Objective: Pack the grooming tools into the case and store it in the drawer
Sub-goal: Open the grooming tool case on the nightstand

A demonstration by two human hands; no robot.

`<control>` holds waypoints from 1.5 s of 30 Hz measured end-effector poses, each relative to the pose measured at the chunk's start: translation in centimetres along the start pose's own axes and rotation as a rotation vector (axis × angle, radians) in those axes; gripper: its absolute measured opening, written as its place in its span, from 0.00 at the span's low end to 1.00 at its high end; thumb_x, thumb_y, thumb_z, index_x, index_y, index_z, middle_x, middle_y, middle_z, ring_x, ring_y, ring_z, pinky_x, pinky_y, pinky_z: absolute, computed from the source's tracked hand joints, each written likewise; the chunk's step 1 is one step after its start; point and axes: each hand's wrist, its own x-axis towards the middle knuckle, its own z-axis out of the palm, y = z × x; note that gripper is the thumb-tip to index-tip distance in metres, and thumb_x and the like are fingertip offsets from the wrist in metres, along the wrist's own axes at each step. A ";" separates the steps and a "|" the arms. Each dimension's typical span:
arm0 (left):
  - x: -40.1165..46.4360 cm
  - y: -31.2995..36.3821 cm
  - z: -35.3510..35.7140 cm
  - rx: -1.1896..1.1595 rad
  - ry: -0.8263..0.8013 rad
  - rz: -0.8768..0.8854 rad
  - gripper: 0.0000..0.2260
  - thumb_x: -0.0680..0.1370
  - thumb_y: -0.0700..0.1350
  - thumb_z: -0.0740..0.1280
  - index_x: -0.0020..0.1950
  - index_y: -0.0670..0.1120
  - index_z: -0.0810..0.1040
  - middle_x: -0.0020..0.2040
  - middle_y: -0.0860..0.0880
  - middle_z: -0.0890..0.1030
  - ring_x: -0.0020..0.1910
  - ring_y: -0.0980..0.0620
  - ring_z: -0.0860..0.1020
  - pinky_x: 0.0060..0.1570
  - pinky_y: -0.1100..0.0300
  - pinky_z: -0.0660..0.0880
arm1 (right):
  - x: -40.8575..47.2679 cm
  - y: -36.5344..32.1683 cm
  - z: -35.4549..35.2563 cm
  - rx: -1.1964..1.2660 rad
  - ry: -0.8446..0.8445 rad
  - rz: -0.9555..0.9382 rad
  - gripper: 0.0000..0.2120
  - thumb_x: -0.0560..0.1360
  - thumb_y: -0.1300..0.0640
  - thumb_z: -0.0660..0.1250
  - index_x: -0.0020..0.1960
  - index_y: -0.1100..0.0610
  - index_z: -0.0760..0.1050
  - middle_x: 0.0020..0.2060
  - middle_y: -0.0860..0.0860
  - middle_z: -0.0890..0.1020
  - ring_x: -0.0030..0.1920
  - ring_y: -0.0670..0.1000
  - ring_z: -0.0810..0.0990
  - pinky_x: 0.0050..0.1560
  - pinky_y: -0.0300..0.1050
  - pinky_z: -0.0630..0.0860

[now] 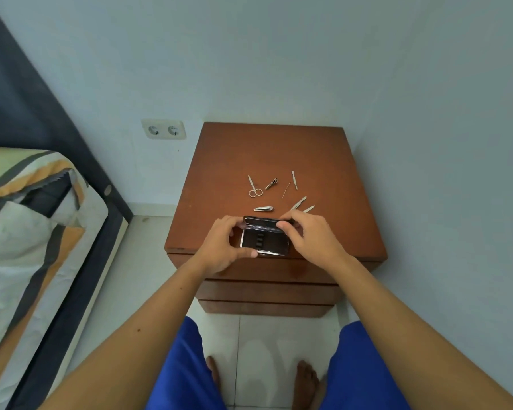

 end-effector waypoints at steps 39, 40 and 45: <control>1.1 -0.5 0.8 0.095 0.259 0.065 0.05 0.79 0.44 0.76 0.55 0.49 0.86 0.50 0.53 0.80 0.50 0.54 0.74 0.47 0.73 0.68 | -4.7 3.0 0.0 0.131 0.005 0.191 0.24 0.70 0.49 0.82 0.60 0.39 0.76 0.47 0.41 0.80 0.46 0.45 0.76 0.44 0.34 0.72; 1.2 -0.6 0.9 0.104 0.268 0.069 0.05 0.80 0.44 0.75 0.55 0.49 0.86 0.50 0.53 0.80 0.51 0.53 0.74 0.47 0.72 0.68 | -4.9 3.0 0.0 0.130 0.014 0.186 0.23 0.69 0.49 0.82 0.59 0.39 0.76 0.46 0.42 0.80 0.46 0.45 0.76 0.43 0.35 0.71; 1.4 -0.6 1.0 0.174 0.314 0.060 0.08 0.82 0.46 0.72 0.60 0.49 0.87 0.51 0.54 0.79 0.53 0.55 0.72 0.49 0.67 0.67 | -5.1 2.4 1.4 0.084 0.094 0.206 0.19 0.66 0.43 0.83 0.52 0.47 0.81 0.41 0.45 0.77 0.43 0.47 0.75 0.42 0.42 0.74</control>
